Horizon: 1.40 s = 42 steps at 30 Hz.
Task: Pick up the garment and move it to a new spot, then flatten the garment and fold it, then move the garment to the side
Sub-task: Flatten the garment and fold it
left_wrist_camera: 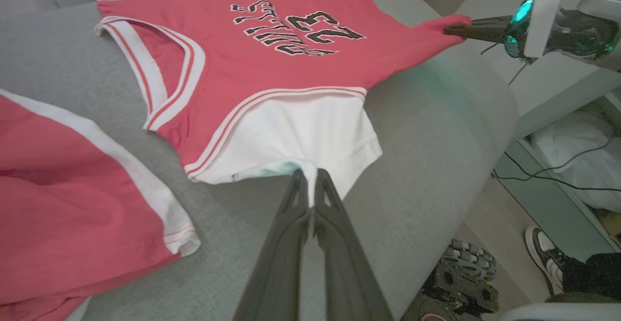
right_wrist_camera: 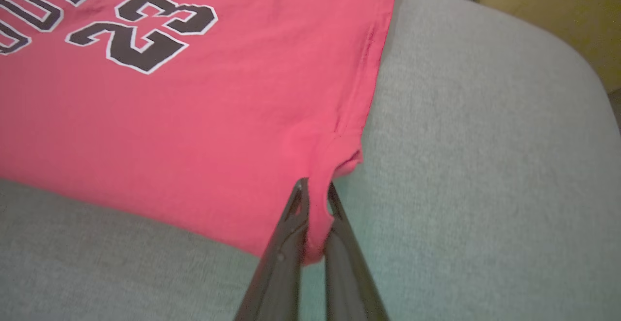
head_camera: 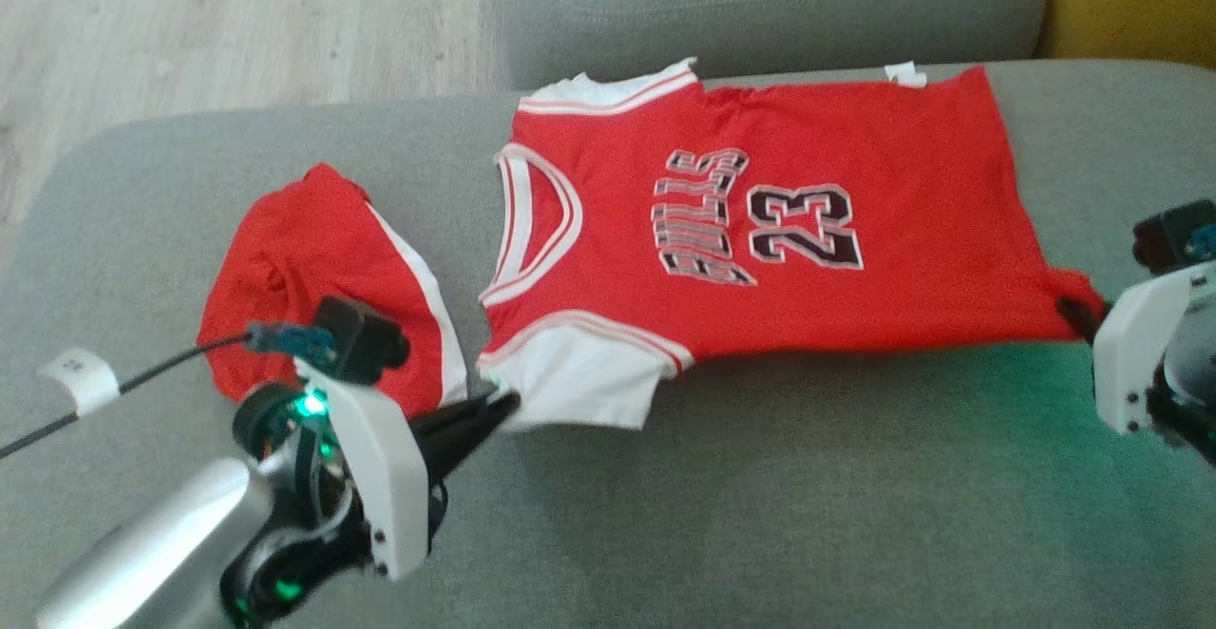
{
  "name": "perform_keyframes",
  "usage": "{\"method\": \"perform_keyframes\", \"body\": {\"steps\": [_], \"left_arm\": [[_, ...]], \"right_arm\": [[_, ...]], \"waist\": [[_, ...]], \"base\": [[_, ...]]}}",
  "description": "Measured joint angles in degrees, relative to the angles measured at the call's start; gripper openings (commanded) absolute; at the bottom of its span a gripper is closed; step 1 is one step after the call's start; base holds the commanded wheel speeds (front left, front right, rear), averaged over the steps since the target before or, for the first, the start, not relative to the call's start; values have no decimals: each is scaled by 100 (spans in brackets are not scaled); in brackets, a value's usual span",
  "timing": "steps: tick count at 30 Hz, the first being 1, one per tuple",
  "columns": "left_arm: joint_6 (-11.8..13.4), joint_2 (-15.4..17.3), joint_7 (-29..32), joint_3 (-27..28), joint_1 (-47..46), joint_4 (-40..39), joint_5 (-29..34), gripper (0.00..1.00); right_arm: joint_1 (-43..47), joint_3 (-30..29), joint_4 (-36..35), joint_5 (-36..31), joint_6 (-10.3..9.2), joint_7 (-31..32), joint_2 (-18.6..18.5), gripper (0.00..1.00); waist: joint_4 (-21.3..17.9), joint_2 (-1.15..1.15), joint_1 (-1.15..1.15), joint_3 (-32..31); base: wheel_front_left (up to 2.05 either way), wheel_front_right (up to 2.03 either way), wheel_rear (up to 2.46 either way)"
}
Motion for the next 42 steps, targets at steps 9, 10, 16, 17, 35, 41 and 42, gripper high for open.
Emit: {"method": "perform_keyframes", "body": {"steps": [9,10,16,17,35,41,42], "left_arm": [[226,244,319,-136,419,-702,-259,0],[229,246,318,-136,424,-719,-258,0],[287,207,219,-132,355,-619,-20,0],[289,179,180,-132,300,-545,29,0],[-46,-687,-22,-422,-2251,2039,1608,0],[-137,-937,-259,-762,-2772,2820,1887,0],[-138,-992,-310,-792,-2833,2933,1905,0]], "right_arm": [[368,198,-703,873,0,943,-436,0],[370,193,-773,917,0,983,-480,0],[367,21,-979,1009,0,1056,-550,0],[362,-24,-977,1007,0,1055,-549,0],[-728,-740,-205,581,0,887,215,0],[-901,-775,118,394,0,746,450,0],[-910,-775,166,394,0,743,487,0]], "waist": [[-36,0,0,-256],[-41,0,0,-238],[-50,0,1,-22],[-51,0,1,25],[-191,0,2,909],[-266,0,2,1164],[-274,0,2,1198]], "base": [[0,0,0],[0,0,0],[0,0,0],[0,0,0],[0,0,0],[0,0,0],[0,0,0]]}}
